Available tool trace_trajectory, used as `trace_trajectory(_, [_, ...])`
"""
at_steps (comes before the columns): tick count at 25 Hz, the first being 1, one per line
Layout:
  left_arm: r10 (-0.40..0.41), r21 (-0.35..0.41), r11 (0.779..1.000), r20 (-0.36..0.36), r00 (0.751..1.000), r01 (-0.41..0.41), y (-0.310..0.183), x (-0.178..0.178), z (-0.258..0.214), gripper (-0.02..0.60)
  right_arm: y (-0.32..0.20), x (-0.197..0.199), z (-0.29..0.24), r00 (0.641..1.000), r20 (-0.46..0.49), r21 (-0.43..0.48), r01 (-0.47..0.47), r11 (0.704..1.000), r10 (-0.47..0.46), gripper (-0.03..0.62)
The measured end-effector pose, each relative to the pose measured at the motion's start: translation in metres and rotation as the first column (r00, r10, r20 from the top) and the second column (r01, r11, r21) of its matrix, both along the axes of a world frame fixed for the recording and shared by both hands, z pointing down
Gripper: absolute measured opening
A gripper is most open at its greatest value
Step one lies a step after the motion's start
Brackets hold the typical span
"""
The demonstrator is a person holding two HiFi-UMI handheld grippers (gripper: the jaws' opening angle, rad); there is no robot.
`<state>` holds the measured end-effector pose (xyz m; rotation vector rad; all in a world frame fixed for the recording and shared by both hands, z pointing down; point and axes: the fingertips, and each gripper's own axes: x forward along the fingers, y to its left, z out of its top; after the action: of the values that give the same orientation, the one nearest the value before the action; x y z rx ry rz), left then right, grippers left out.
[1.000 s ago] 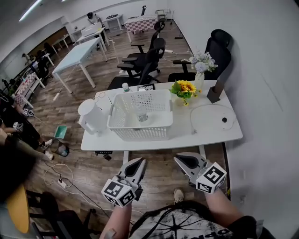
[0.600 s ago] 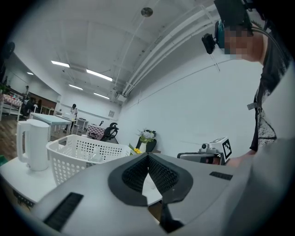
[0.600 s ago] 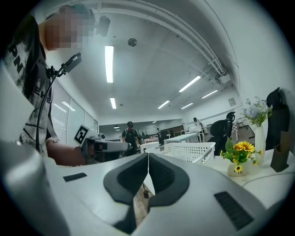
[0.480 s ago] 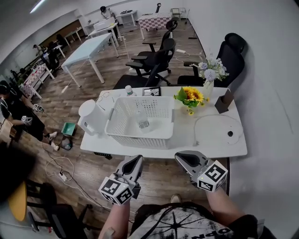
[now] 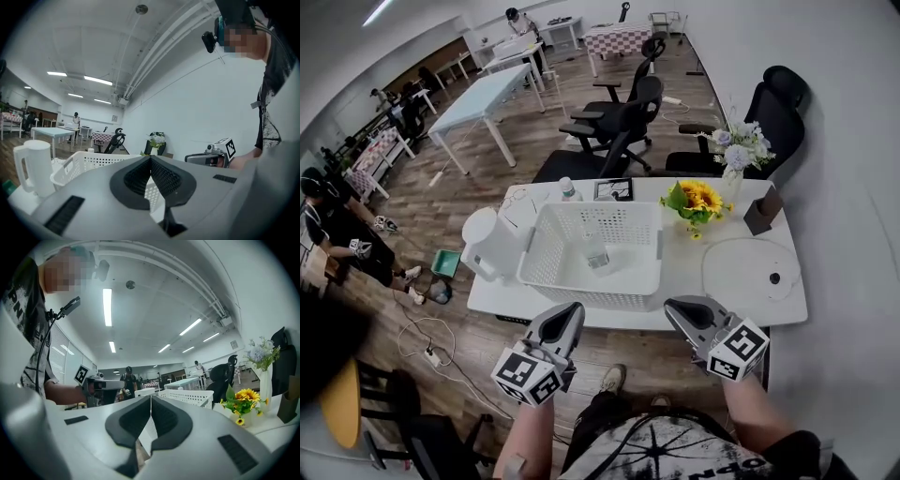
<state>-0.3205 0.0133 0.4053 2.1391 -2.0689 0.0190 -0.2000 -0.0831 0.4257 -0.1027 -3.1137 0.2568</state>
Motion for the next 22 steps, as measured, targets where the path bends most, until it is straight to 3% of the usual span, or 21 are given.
trace_trajectory(5, [0.110, -0.065, 0.993, 0.189, 0.976, -0.099, -0.032, -0.041, -0.025, 0.009, -0.025, -0.020, 0.006, 0.997, 0.000, -0.014, -0.082, 0.997, 0.082, 0.021])
trace_trajectory(9, [0.194, -0.139, 0.977, 0.290, 0.937, -0.159, -0.064, -0.075, -0.032, 0.011, -0.045, -0.026, 0.014, 0.986, -0.009, -0.032, -0.169, 0.985, 0.169, 0.021])
trace_trajectory(12, [0.273, -0.234, 0.951, 0.339, 0.900, -0.200, -0.092, -0.100, -0.023, 0.015, -0.063, -0.030, 0.015, 0.970, -0.012, -0.030, -0.245, 0.969, 0.245, 0.021])
trace_trajectory(17, [0.436, -0.449, 0.859, 0.390, 0.811, -0.246, -0.128, -0.122, 0.021, 0.135, -0.080, -0.029, 0.018, 0.940, -0.023, -0.036, -0.342, 0.939, 0.341, 0.021])
trace_trajectory(22, [0.553, -0.603, 0.740, 0.294, 0.780, -0.298, -0.153, -0.133, 0.077, 0.179, -0.087, -0.030, 0.024, 0.913, -0.039, -0.051, -0.408, 0.912, 0.406, 0.021])
